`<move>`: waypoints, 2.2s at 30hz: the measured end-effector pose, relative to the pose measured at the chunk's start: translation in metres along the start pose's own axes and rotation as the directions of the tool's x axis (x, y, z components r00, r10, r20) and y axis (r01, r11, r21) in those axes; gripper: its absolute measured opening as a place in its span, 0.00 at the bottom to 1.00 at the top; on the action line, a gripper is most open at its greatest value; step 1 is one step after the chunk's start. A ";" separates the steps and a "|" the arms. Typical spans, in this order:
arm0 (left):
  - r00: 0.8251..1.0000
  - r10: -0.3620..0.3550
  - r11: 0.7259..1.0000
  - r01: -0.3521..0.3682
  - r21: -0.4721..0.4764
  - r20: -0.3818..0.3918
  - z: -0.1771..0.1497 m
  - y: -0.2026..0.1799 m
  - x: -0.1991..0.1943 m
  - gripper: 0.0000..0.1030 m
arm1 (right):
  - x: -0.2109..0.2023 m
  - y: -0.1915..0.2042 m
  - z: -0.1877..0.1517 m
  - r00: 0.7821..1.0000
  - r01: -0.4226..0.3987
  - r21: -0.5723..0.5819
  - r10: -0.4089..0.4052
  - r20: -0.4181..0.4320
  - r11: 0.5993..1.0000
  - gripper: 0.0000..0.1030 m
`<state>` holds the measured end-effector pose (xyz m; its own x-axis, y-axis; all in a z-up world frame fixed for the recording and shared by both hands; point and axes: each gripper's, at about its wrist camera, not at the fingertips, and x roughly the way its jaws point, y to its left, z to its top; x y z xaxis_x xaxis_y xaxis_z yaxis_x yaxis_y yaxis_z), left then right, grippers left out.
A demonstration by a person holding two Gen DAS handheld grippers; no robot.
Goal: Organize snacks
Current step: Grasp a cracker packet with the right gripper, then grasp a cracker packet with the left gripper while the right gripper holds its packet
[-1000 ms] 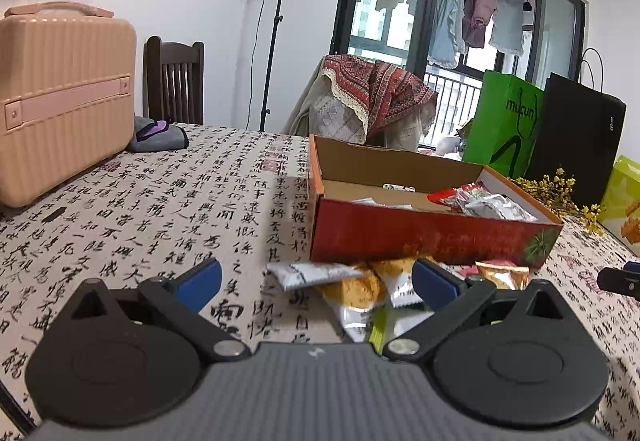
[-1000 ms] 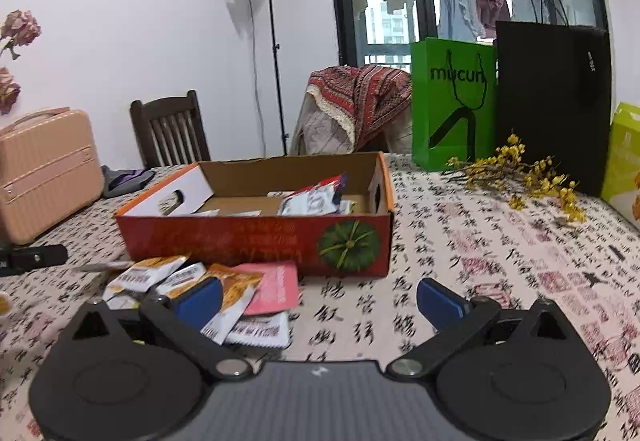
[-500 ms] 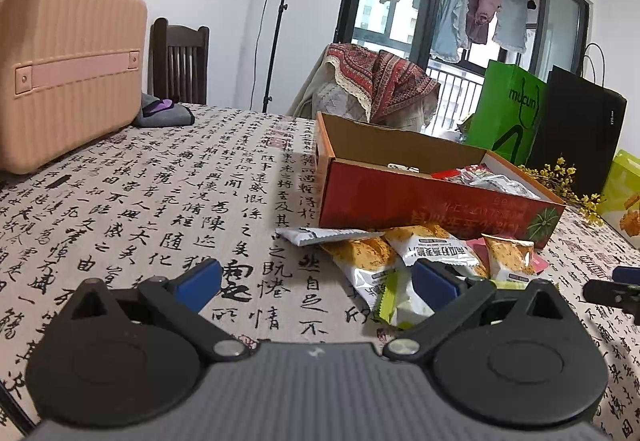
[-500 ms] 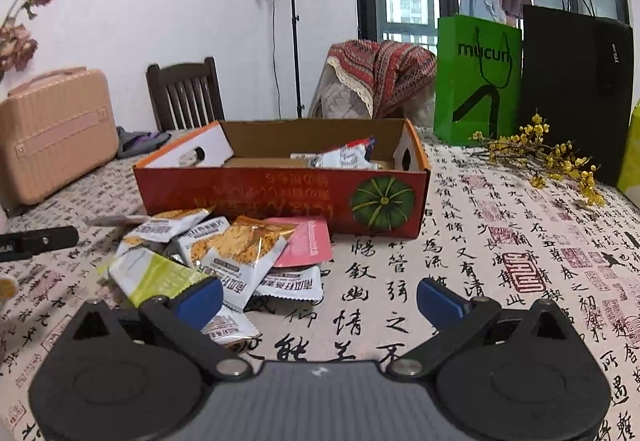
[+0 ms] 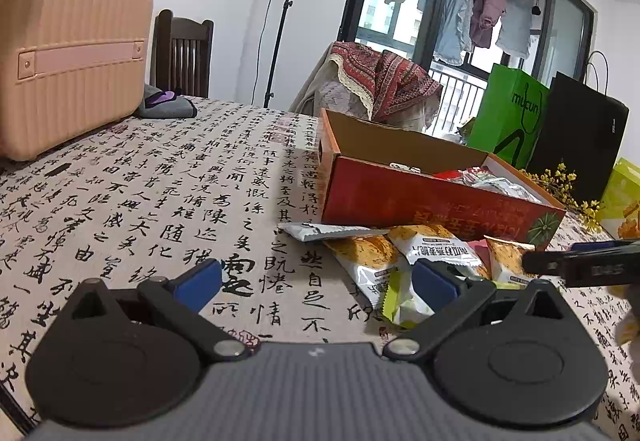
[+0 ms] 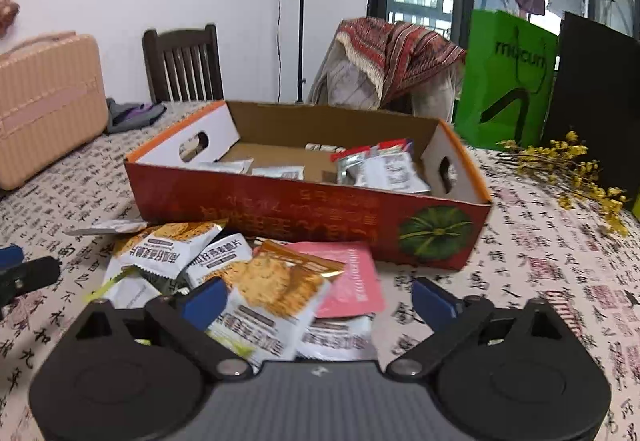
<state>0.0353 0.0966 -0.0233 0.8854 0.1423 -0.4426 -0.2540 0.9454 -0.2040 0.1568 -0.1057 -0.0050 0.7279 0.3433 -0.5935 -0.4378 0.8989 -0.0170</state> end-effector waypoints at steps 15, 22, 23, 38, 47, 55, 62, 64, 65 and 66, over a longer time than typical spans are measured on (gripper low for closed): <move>1.000 -0.016 0.999 0.016 -0.035 -0.010 0.000 0.005 0.001 1.00 | 0.020 0.026 -0.007 1.000 -0.026 -0.069 0.025 -0.018 0.997 0.53; 1.000 -0.011 0.999 0.011 -0.038 -0.017 0.000 0.005 0.003 1.00 | -0.001 0.007 -0.004 0.997 -0.048 0.005 0.047 0.069 0.999 0.49; 1.000 -0.011 0.999 0.010 -0.038 -0.018 0.000 0.005 0.003 1.00 | -0.005 0.002 -0.004 0.995 -0.048 0.023 0.046 0.088 0.999 0.49; 0.998 0.048 0.999 -0.048 -0.001 -0.028 0.004 -0.006 0.004 1.00 | -0.049 -0.088 -0.043 0.982 0.064 0.187 -0.095 0.162 0.980 0.49; 0.999 0.043 0.997 -0.041 0.058 -0.032 0.028 -0.045 0.007 1.00 | -0.034 -0.101 -0.055 0.981 0.040 0.228 -0.081 0.175 0.973 0.49; 0.997 0.023 0.990 -0.013 0.140 -0.068 0.048 -0.095 0.039 1.00 | -0.034 -0.107 -0.058 0.980 0.029 0.264 -0.079 0.182 0.964 0.49; 0.982 0.039 0.982 -0.004 0.188 -0.185 0.042 -0.116 0.081 0.88 | -0.034 -0.110 -0.059 0.978 0.036 0.284 -0.092 0.186 0.958 0.49; 0.977 0.044 0.985 -0.007 0.174 -0.208 0.039 -0.115 0.089 0.82 | -0.033 -0.110 -0.059 0.979 0.034 0.285 -0.090 0.183 0.958 0.49; 0.975 0.042 0.987 -0.006 0.163 -0.220 0.038 -0.113 0.093 0.79 | -0.033 -0.110 -0.059 0.979 0.033 0.285 -0.088 0.183 0.958 0.49; 0.972 0.040 0.988 -0.005 0.153 -0.230 0.038 -0.111 0.096 0.79 | -0.033 -0.110 -0.059 0.979 0.032 0.284 -0.087 0.184 0.958 0.49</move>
<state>0.1634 0.0164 -0.0103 0.7610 0.1089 -0.6396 -0.1956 0.9785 -0.0661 0.1495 -0.2322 -0.0310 0.8478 0.3082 -0.4315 -0.2467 0.9496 0.1936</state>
